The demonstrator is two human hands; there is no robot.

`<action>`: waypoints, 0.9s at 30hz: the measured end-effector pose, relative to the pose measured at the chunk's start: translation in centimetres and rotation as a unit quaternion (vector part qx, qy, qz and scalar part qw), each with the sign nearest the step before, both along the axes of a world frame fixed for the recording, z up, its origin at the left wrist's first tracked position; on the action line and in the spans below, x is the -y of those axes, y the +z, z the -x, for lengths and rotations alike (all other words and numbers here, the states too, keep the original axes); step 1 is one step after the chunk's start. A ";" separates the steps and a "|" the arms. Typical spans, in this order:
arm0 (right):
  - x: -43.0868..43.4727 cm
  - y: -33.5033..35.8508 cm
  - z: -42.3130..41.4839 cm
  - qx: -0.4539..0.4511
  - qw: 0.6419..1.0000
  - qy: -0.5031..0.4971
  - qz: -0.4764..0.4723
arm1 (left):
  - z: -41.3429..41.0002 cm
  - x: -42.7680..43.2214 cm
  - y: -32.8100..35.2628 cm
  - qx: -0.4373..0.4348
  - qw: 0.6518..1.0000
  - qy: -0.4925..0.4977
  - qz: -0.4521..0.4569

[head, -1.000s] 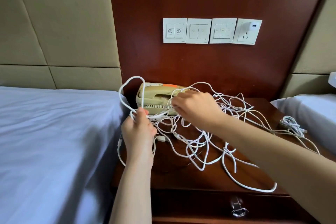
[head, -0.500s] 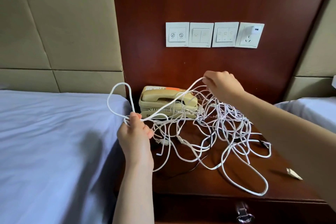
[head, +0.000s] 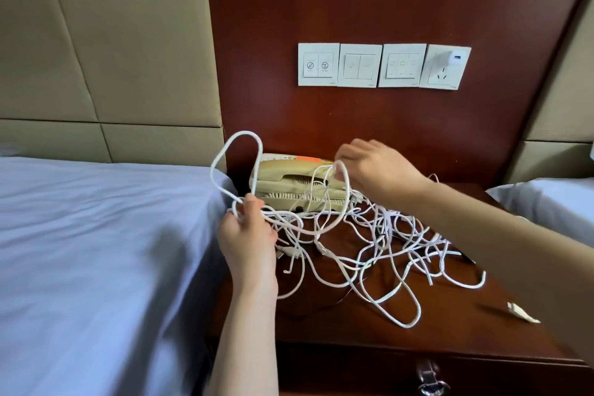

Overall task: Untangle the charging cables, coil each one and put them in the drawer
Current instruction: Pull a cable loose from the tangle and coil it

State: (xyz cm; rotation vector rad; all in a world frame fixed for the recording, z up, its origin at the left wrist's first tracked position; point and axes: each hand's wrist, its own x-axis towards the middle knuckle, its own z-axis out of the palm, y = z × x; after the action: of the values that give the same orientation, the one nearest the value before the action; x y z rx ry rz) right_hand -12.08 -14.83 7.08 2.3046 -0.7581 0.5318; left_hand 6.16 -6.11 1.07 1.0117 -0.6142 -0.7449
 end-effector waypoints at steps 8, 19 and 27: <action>-0.9 -2.2 -3.1 -0.104 0.992 0.059 0.039 | 1.4 0.9 -0.9 0.091 0.987 -0.113 -0.063; -1.9 -1.8 -3.1 -0.160 0.986 0.039 0.031 | 1.0 0.3 -0.6 0.099 0.960 -0.243 -0.100; -2.0 -2.1 -3.5 -0.181 0.982 -0.009 0.054 | 1.6 0.1 -0.2 0.123 0.953 -0.247 -0.122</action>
State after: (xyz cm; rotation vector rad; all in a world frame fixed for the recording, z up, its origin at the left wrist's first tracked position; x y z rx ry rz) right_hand -8.57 -12.87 4.98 2.2042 -0.5585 0.1320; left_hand 4.56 -6.22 0.83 1.2053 -1.0322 -1.1657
